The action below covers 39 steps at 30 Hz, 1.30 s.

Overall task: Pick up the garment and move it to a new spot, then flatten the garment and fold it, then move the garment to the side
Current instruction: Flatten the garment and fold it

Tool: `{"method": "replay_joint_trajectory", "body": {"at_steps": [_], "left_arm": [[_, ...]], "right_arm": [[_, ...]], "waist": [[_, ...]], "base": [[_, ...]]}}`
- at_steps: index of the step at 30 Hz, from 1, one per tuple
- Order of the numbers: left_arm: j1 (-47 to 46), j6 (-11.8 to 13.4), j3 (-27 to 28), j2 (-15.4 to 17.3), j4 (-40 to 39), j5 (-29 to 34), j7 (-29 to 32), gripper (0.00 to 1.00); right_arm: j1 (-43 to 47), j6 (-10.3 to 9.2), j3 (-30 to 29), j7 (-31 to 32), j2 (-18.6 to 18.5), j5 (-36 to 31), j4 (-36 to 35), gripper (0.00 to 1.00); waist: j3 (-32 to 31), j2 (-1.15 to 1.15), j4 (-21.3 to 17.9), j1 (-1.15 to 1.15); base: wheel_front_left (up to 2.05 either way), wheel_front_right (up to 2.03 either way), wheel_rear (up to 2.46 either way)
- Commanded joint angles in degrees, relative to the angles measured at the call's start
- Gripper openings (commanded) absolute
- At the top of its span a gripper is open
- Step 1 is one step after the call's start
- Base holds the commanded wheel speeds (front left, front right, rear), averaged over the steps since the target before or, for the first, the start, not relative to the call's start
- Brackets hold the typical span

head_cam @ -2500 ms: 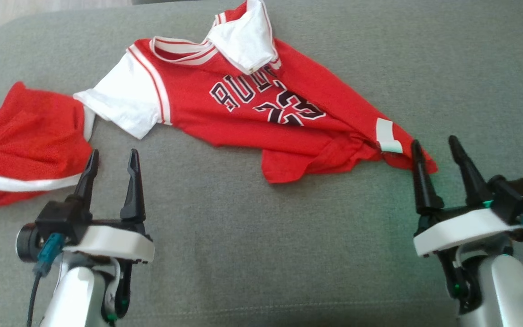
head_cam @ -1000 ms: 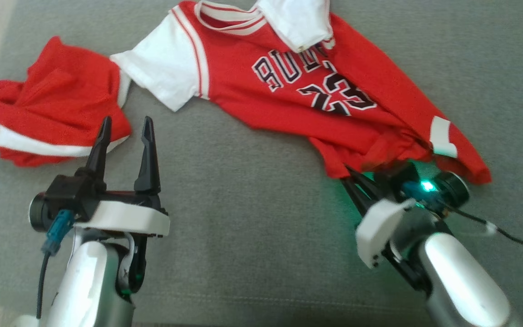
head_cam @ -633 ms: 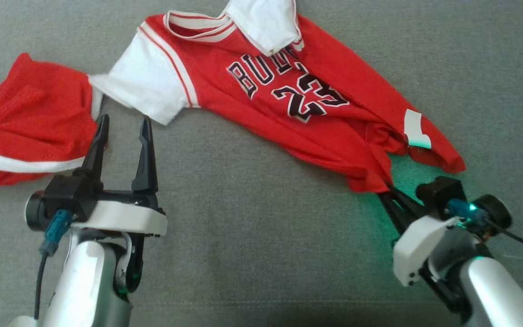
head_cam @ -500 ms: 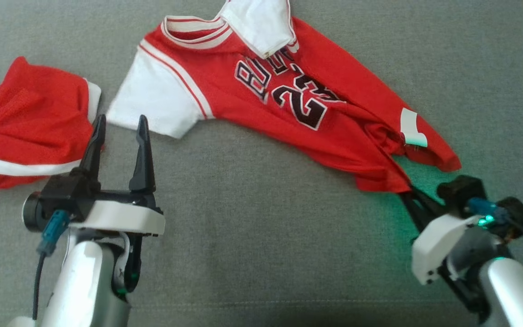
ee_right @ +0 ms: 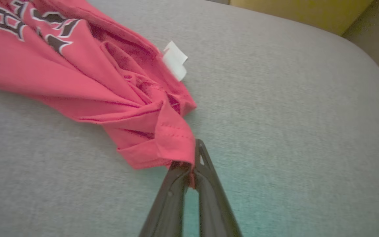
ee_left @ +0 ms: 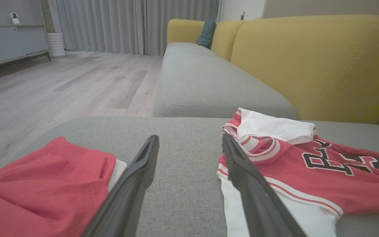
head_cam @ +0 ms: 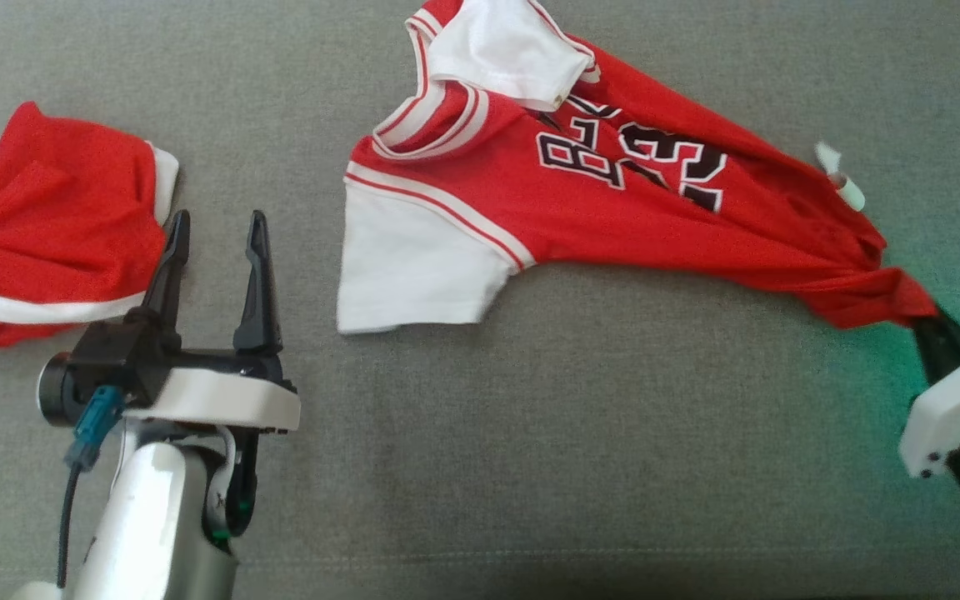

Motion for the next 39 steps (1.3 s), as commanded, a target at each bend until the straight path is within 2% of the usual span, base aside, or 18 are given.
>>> {"method": "replay_joint_trajectory", "body": {"at_steps": [1, 5, 6, 7, 8, 14, 23, 29, 39], "left_arm": [[-0.9, -0.1, 1.9, 0.9, -2.4, 0.7, -0.3, 1.0], [-1.2, -0.2, 1.5, 0.9, -2.3, 0.7, -0.3, 1.0], [-1.3, -0.3, 1.5, 0.9, -2.3, 0.7, -0.3, 1.0], [-1.4, -0.3, 1.4, 0.9, -2.2, 0.7, -0.3, 1.0], [-1.4, -0.4, 1.3, 0.9, -2.1, 0.7, -0.3, 1.0], [-1.0, -0.3, 1.2, 1.1, -1.9, 0.7, -0.3, 1.0], [0.4, 0.1, 1.2, 1.7, -1.5, 0.5, -0.2, 1.0], [1.5, 0.6, 1.1, 2.2, -1.6, 0.4, 0.2, 1.0], [4.2, 1.0, -0.1, 2.6, -2.4, 0.7, 1.5, 1.0]], "right_arm": [[-1.7, -0.05, -0.4, -1.2, -1.6, -0.3, -1.0, 0.0], [-5.0, -0.05, -1.8, -4.4, 0.2, -0.8, 3.4, 0.0], [-5.5, -0.05, -1.8, -5.1, 0.7, -0.8, 4.3, 0.34], [-5.8, -0.05, -1.7, -5.6, 1.3, -1.0, 5.0, 0.95], [-6.0, -0.05, -1.7, -6.3, 2.1, -1.0, 5.5, 1.0], [-4.7, -0.05, -2.3, -11.1, 6.2, -1.1, 5.1, 1.0], [1.4, -0.05, -0.9, -15.1, 12.0, -0.2, -6.7, 1.0], [2.3, -0.05, 2.9, -16.2, 13.3, -1.1, -11.7, 1.0], [3.9, -0.05, 4.6, -17.0, 14.6, -1.4, -12.2, 1.0]], "waist": [[0.2, 0.0, -0.2, 0.0], [1.1, 0.0, -0.4, 0.0], [1.2, 0.0, -0.5, 0.0], [1.3, 0.0, -0.6, 0.0], [1.4, 0.0, -0.7, 0.0], [1.0, 0.0, -1.5, 0.0], [-0.9, 0.0, -2.5, 0.0], [-2.5, 0.0, -2.8, 0.0], [-5.1, 0.0, -2.7, 0.0]], "base": [[0.0, 0.0, 0.0], [0.0, 0.0, 0.0], [0.0, 0.0, 0.0], [0.0, 0.0, 0.0], [0.0, 0.0, 0.0], [0.0, 0.0, 0.0], [0.0, 0.0, 0.0], [0.0, 0.0, 0.0], [0.0, 0.0, 0.0]]}}
